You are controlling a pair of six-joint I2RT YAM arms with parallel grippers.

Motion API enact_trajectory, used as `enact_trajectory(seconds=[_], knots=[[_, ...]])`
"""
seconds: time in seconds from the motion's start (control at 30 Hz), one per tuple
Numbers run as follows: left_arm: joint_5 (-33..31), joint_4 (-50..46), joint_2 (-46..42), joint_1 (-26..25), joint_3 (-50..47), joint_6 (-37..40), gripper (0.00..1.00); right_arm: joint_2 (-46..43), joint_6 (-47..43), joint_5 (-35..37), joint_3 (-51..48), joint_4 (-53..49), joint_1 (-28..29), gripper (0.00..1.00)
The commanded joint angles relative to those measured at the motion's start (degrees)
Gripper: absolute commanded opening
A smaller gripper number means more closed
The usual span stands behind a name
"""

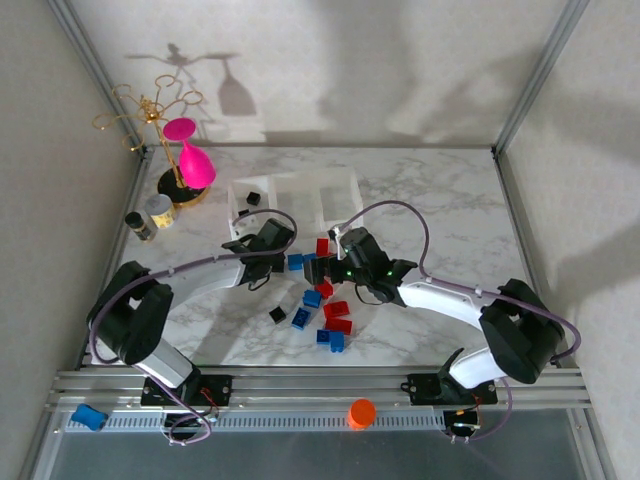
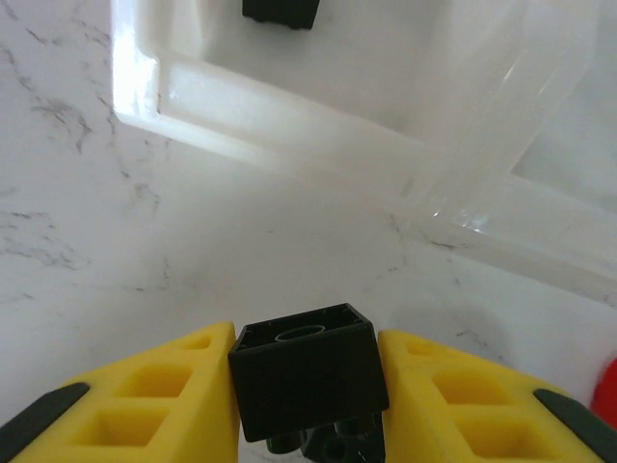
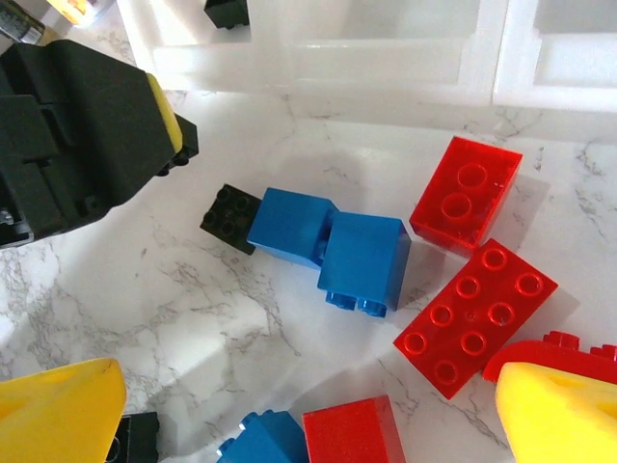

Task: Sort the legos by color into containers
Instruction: Pick up the lego from the center of the table, then place the lego in the container.

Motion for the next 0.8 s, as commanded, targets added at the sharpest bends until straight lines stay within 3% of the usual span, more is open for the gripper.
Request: enact_trajectory(seconds=[0.0, 0.43, 0.77], knots=[[-2.95, -4.0, -2.89, 0.86, 3.93, 3.1, 0.38, -1.42, -0.76, -0.29, 2.71, -0.37, -0.06, 0.99], [-0.56, -4.61, 6.05, 11.54, 17.69, 9.5, 0.37, 0.69, 0.63, -0.32, 6.62, 1.4, -2.93, 0.99], [2.44, -4.31, 17.04, 13.3, 26.8, 12.83, 0.4, 0.79, 0.52, -0.16, 5.83, 1.49, -4.14, 0.99]])
